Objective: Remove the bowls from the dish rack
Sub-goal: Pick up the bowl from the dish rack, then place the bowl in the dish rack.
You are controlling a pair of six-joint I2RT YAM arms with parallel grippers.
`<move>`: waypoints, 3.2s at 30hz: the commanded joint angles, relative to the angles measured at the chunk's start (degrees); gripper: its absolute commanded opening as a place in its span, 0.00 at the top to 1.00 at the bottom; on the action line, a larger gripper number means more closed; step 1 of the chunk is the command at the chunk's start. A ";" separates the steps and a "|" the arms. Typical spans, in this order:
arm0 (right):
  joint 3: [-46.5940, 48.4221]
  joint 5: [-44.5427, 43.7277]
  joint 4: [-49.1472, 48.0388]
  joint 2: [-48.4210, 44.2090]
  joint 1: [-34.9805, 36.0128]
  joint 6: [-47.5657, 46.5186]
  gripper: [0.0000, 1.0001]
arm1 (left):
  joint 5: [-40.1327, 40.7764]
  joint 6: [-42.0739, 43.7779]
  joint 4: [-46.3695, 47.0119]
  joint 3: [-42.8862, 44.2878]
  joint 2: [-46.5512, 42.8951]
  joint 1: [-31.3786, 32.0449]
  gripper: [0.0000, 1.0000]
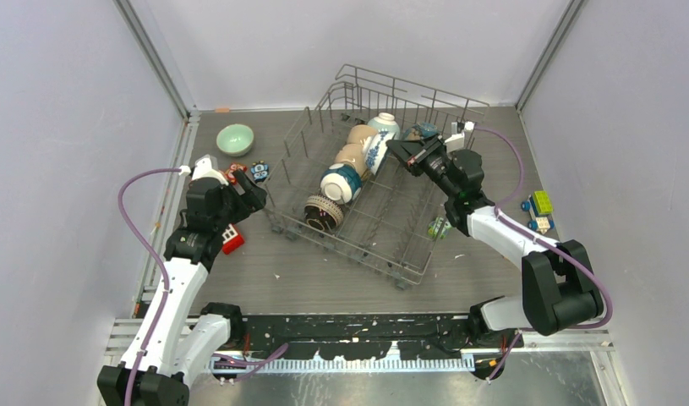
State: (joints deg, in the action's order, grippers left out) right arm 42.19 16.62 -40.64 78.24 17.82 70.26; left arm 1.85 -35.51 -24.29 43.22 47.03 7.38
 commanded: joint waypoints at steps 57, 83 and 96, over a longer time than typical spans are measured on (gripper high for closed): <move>-1.79 -7.72 0.34 -0.92 2.21 -7.88 0.99 | -12.59 -5.10 -0.41 2.82 2.31 3.18 0.14; -9.99 -7.70 -5.82 5.00 0.81 -6.44 0.99 | -11.37 -5.26 -0.20 0.31 1.98 3.17 0.15; -8.92 -7.49 2.36 4.21 0.79 -9.84 0.99 | -11.26 -5.19 -0.29 0.09 2.05 3.17 0.15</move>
State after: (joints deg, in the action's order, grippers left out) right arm 31.88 10.55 -41.34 83.35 18.90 63.46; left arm -10.04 -40.36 -25.47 43.09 49.74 10.39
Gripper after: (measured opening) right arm 0.031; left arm 0.855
